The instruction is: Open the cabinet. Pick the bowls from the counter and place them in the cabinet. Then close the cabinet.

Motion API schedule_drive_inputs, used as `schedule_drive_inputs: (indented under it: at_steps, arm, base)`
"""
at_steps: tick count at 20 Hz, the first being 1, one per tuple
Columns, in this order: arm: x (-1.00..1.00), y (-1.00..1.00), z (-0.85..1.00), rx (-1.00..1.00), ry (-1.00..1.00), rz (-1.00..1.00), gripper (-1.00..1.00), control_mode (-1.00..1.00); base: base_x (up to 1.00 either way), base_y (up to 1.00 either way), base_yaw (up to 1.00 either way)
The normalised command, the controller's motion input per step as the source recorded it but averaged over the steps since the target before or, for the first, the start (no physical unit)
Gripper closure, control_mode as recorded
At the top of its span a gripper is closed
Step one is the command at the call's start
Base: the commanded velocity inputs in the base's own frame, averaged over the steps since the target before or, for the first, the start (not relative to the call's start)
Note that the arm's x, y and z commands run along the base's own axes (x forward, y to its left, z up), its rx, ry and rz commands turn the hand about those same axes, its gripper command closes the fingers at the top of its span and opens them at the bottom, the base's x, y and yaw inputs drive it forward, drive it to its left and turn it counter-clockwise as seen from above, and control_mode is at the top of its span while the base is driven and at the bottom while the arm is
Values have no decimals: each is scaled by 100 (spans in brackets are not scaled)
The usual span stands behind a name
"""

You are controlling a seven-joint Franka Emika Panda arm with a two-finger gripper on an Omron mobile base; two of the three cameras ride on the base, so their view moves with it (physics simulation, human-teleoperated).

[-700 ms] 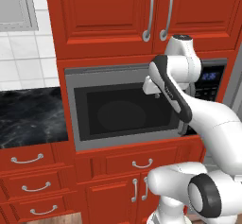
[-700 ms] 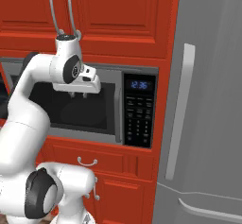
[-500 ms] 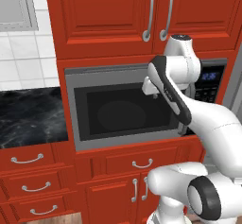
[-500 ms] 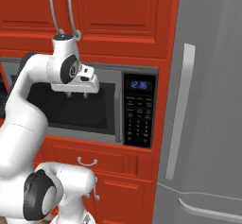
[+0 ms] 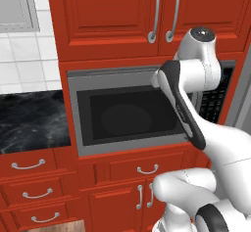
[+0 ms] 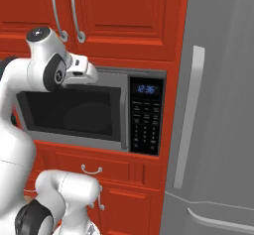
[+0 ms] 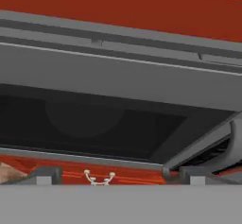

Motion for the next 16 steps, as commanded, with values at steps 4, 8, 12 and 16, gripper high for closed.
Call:
schedule_drive_inputs:
  at_steps: [4,8,12,16]
  arm:
    - [0,0,76,-6,-30,1,-100,-100]
    - [5,0,72,-1,-26,5,-100,-100]
    - [0,-2,67,0,-21,8,-100,-100]
    - [23,0,54,-2,-19,11,-100,-100]
  base:
    - [0,0,0]
    - [0,0,0]
    - [0,0,0]
    - [0,0,0]
